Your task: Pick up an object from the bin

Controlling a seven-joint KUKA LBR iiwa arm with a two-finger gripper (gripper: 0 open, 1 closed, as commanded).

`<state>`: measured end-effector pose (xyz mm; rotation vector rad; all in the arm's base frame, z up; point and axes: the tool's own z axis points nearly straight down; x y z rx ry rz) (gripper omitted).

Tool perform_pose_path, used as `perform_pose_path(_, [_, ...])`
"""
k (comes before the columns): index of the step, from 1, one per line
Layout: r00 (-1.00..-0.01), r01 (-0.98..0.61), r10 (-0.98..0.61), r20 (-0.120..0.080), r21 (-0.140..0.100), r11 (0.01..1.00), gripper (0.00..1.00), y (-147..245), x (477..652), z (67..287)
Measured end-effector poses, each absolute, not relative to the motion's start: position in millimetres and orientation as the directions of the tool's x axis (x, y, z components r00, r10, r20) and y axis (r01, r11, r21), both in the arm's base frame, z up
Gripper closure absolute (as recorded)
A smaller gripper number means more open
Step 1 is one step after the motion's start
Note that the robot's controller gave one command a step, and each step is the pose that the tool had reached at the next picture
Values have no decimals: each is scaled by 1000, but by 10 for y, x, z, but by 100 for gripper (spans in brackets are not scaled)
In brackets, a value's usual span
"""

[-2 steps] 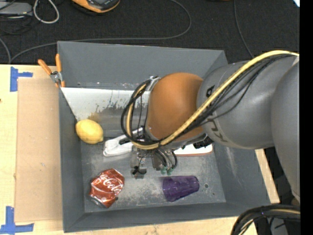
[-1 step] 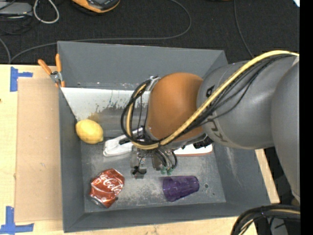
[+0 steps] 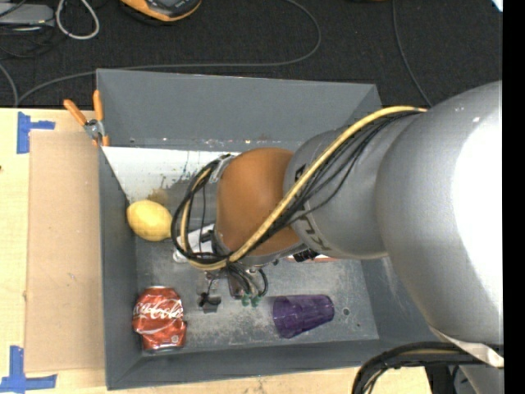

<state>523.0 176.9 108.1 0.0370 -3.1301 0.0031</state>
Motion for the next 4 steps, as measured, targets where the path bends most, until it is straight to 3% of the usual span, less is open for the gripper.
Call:
perform_pose_path(1, [-997, -77, -77, 1, -1, 997, 100, 1870, 5172, 1183])
perform_pose_path(3, [-982, -186, -186, 6, 1, 982, 100, 2102, 5111, 880])
perform_pose_path(4, [-939, -344, -344, 8, 2, 939, 100, 2037, 5046, 735])
